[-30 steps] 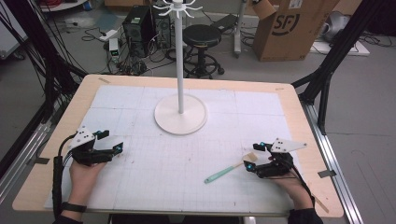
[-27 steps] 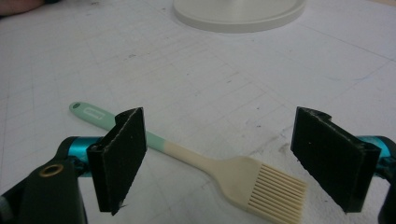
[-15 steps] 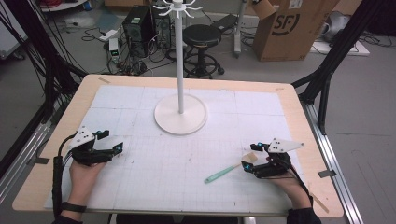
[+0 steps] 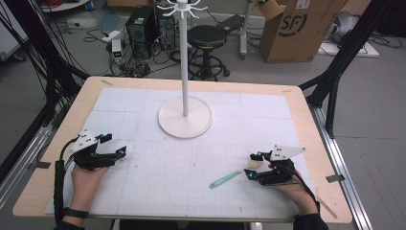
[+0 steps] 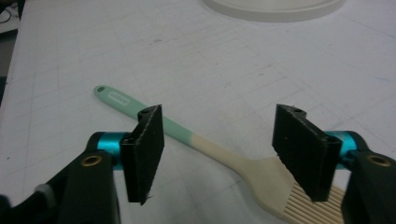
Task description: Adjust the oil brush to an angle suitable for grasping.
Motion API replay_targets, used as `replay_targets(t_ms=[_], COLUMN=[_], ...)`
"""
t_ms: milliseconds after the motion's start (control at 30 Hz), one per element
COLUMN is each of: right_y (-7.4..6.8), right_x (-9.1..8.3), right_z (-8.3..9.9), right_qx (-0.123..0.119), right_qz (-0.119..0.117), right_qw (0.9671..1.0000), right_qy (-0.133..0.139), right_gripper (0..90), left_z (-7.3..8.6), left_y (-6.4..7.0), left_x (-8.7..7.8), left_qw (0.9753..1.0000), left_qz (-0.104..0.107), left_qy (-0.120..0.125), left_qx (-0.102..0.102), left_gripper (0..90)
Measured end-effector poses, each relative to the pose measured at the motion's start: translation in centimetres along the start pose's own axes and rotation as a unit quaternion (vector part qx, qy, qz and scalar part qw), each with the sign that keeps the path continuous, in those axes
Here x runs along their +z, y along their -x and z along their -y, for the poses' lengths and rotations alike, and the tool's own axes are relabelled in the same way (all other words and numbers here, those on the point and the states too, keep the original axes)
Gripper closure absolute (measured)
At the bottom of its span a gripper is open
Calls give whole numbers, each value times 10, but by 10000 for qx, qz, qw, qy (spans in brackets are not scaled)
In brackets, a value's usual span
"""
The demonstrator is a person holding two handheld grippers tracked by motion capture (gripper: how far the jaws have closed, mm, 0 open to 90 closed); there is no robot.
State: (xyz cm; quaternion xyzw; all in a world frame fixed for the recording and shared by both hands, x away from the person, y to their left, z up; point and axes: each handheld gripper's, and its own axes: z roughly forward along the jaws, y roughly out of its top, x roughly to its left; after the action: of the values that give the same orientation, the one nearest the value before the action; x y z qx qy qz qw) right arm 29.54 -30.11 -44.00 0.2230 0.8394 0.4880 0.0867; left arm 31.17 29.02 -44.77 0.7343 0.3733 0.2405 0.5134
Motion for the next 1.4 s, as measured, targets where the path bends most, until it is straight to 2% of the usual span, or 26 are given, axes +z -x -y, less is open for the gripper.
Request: replay_targets(t_ms=[67,100,167,200,233,267,333,400,533,567,667,833,967,1033,1233,1400], right_y=[-2,-4,-5,-8,-8,-11,-13,-16,-18,-20,-21,-30,-34,-38,-42,-41], right_x=[1,3,4,6,6,8,10,13,15,17,18,25,31,38,49,55], right_z=[0,0,0,-1,-1,-1,-2,-3,-4,-4,-5,-10,-13,-15,-17,-19], right_qx=[-94,-162,-225,-367,-367,-506,-589,-714,-835,-836,-869,-988,-1068,-1206,-1342,-1351], right_qz=[-49,-111,-148,-228,-228,-311,-340,-408,-489,-578,-669,-975,-1050,-1159,-1188,-1061], right_qw=[9999,9998,9996,9990,9990,9981,9975,9964,9951,9945,9937,9896,9877,9842,9809,9815], right_qy=[-32,-58,-78,-113,-113,-165,-166,-198,-223,-232,-239,-373,-456,-575,-757,-845], right_gripper=[457,529,564,637,637,702,729,811,877,895,895,897,897,898,898,898], left_z=[0,0,0,0,0,0,0,0,0,0,0,0,0,0,0,0], left_y=[0,0,0,0,0,0,0,0,0,0,1,1,1,1,1,2], left_x=[0,0,0,0,0,0,0,0,0,0,0,1,1,1,1,1], left_qw=[10000,10000,10000,10000,10000,10000,10000,10000,10000,10000,10000,10000,10000,10000,10000,9999], left_qz=[-6,-5,-9,-3,-8,-11,-13,-12,-27,-31,-33,-57,-63,-63,-71,-84], left_qy=[-2,2,-10,-13,-15,-16,-17,-20,-27,-34,-27,-36,-43,-36,-47,-56], left_qx=[-8,-12,-6,3,6,6,7,16,15,20,20,30,32,25,42,45], left_gripper=[202,203,203,204,204,204,204,205,208,209,210,213,214,215,216,218])
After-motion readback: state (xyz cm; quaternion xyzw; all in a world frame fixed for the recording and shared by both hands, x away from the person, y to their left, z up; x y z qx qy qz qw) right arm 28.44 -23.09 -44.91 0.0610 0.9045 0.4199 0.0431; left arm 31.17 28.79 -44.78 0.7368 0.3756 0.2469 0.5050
